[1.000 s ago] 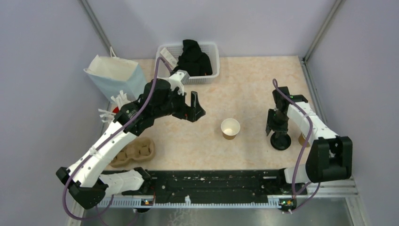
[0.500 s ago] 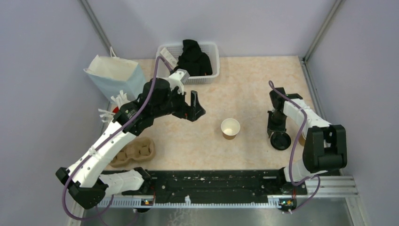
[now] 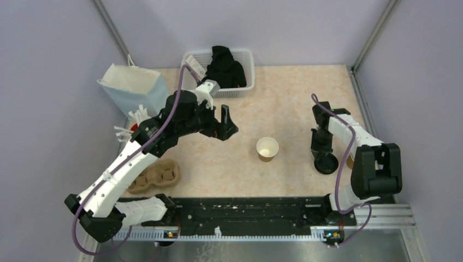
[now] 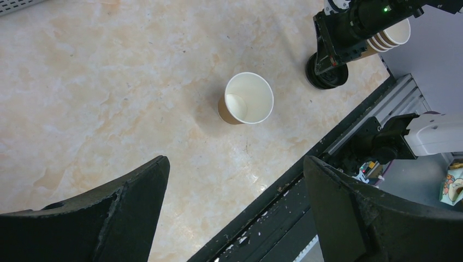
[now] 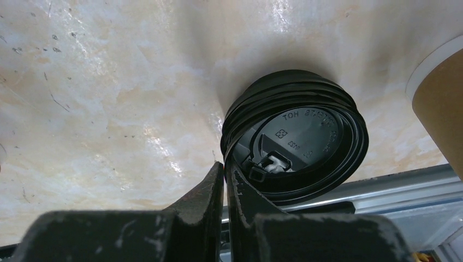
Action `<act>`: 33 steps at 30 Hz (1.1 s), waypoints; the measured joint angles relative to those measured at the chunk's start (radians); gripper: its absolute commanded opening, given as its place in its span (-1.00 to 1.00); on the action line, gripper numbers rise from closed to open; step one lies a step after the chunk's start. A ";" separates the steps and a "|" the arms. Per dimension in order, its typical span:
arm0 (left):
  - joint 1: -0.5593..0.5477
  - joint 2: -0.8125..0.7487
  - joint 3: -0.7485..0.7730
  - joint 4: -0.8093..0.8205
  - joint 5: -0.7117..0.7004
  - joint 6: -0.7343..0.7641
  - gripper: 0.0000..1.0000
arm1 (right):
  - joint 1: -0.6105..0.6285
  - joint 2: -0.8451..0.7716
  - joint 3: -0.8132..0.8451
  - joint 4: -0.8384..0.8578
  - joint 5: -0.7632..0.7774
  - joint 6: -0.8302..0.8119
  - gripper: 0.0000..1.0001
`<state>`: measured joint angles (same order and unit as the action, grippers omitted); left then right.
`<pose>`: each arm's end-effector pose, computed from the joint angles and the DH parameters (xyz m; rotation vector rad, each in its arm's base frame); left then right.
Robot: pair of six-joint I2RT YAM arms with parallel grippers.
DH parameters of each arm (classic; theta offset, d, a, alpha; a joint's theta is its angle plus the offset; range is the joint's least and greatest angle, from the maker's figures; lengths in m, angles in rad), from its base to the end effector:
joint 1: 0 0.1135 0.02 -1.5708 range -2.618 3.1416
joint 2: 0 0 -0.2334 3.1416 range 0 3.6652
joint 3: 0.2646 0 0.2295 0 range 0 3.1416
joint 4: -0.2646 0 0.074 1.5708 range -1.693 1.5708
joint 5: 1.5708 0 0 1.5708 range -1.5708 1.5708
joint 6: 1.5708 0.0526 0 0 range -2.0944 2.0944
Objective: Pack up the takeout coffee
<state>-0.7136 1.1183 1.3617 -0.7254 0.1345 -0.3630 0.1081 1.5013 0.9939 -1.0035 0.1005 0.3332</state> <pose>0.1694 -0.1560 0.3766 0.4602 2.0969 -0.7898 0.2333 0.0200 0.1651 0.3481 3.0386 -0.1300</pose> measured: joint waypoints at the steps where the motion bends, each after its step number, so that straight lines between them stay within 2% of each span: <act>1: 0.000 0.000 0.000 0.000 0.000 0.000 0.97 | 0.000 0.002 0.000 0.001 0.002 0.000 -0.99; 11: 0.001 0.000 0.000 0.000 0.004 0.010 0.97 | 0.000 0.000 0.011 -0.023 0.012 0.003 -1.00; 19: 0.003 0.000 0.041 0.000 0.013 -0.003 0.97 | 0.000 -0.121 0.228 -0.125 -0.047 0.010 -1.00; 22: 0.004 0.004 0.062 0.000 0.032 -0.029 0.97 | 0.000 -0.192 0.299 -0.112 -0.173 0.008 -1.00; 26: 0.006 0.035 0.119 0.000 0.084 -0.094 0.97 | 0.001 -0.272 0.330 -0.016 -0.444 0.049 -1.00; 29: 0.014 0.083 0.169 0.014 0.164 -0.176 0.97 | 0.023 -0.316 0.303 0.154 -0.663 0.176 -1.00; 33: 0.027 0.132 0.179 0.071 0.282 -0.306 0.97 | 0.115 -0.387 0.204 0.457 -0.827 0.386 -1.00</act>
<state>-0.6868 1.2503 1.5406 -0.6540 0.4160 -0.6693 0.2230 1.1145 1.1976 -0.5465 -0.7265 0.7197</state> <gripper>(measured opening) 0.986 0.003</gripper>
